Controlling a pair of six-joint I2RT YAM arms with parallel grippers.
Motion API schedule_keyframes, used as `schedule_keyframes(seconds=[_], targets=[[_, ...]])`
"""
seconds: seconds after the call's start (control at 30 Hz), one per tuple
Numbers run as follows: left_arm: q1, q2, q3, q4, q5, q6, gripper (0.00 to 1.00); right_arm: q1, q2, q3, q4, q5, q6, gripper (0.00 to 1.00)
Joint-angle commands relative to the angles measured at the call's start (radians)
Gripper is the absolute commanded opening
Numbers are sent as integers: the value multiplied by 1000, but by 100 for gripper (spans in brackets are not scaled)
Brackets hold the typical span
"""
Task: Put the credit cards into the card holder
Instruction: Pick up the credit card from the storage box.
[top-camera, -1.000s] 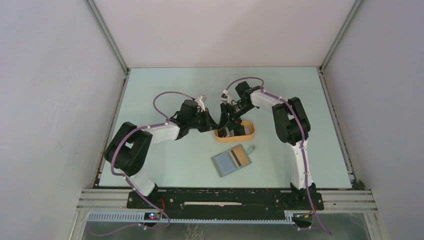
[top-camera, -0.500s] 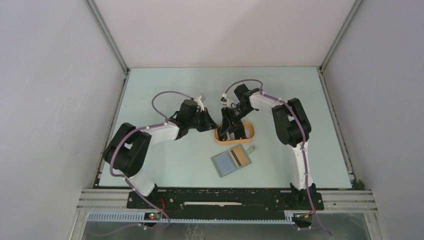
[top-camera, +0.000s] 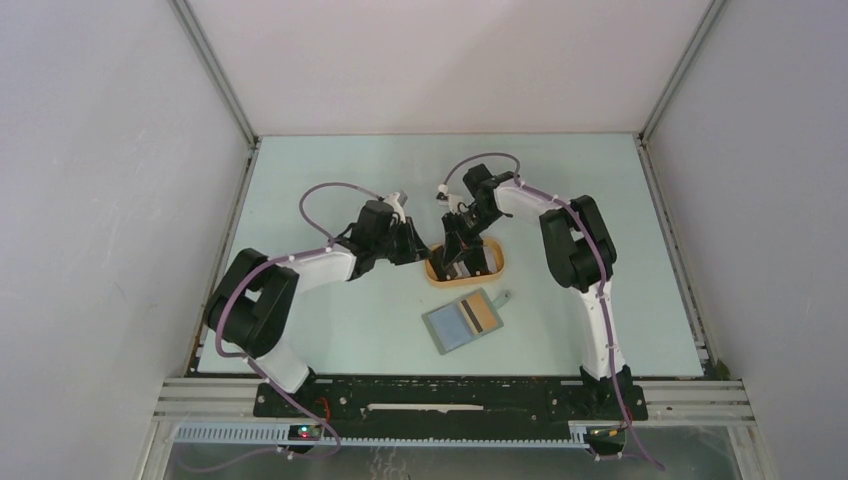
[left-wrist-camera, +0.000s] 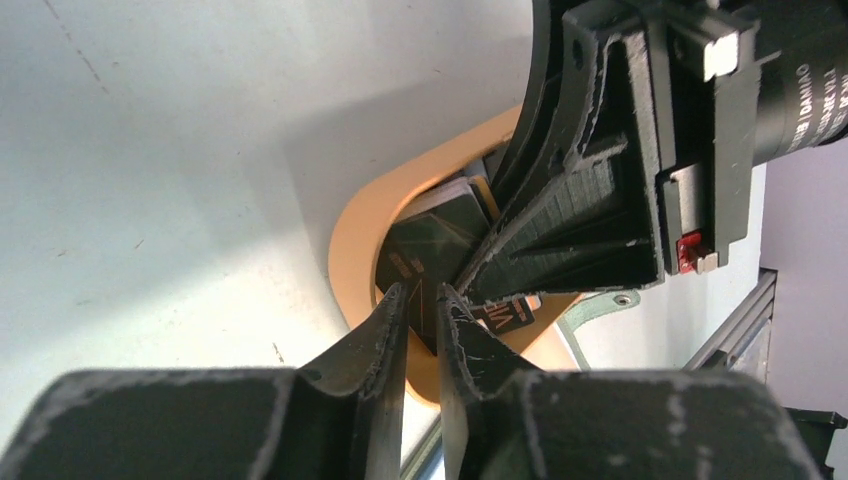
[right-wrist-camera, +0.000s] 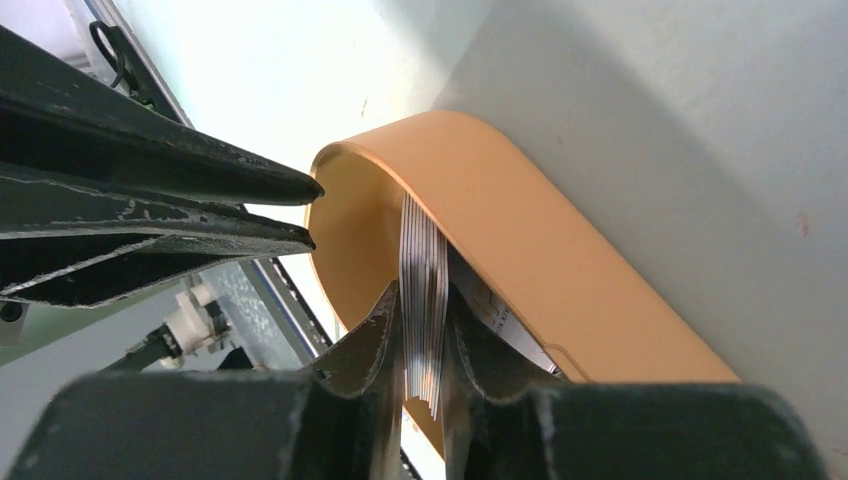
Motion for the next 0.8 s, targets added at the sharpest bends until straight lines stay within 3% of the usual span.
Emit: schedule_keyframes(seconds=[0.0, 0.17, 0.47, 0.77], targets=[[12, -69, -34, 2, -45, 24, 21, 5, 25, 91, 9, 17, -92, 16], [20, -87, -51, 14, -55, 22, 22, 3, 90, 213, -47, -1, -124, 20], [30, -92, -72, 34, -53, 12, 22, -6, 127, 205, -64, -66, -82, 52], [32, -102, -81, 37, -54, 10, 22, -17, 128, 194, -44, -83, -29, 55]])
